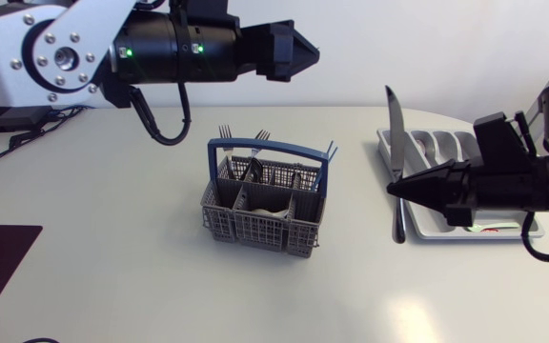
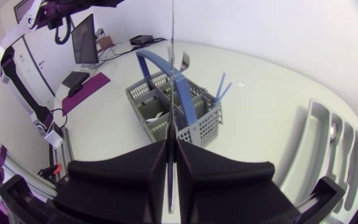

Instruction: Sort the cutlery from the basket into the organizer compartments.

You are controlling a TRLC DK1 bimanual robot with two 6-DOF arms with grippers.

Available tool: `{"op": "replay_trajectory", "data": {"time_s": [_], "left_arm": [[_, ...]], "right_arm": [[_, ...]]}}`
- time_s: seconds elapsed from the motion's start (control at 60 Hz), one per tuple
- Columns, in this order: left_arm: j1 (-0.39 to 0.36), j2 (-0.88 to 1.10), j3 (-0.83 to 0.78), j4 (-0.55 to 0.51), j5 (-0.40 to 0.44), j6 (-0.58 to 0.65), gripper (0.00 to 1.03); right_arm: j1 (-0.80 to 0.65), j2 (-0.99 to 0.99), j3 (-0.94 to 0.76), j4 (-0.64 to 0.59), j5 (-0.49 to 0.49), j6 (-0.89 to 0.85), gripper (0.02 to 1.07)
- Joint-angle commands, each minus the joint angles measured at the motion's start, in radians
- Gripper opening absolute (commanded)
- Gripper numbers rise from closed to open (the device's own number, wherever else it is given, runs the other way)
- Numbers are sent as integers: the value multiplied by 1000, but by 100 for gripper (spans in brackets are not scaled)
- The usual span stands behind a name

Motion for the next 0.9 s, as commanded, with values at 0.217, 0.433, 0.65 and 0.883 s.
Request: {"op": "replay_trajectory", "data": {"time_s": [0.217,0.433,0.65,0.883], "left_arm": [[-28,-10,-8,-175,-129,216,89],[-99,4,-43,-237,-253,322,89],[-131,39,-37,-293,-304,348,89],[-152,57,-68,-323,-353,373,89]], "right_arm": [[-310,138,39,-33,-10,-151,8],[-496,345,200,-5,51,-204,8],[-560,613,452,14,174,-195,8],[-548,837,665,49,367,-138,8]]}}
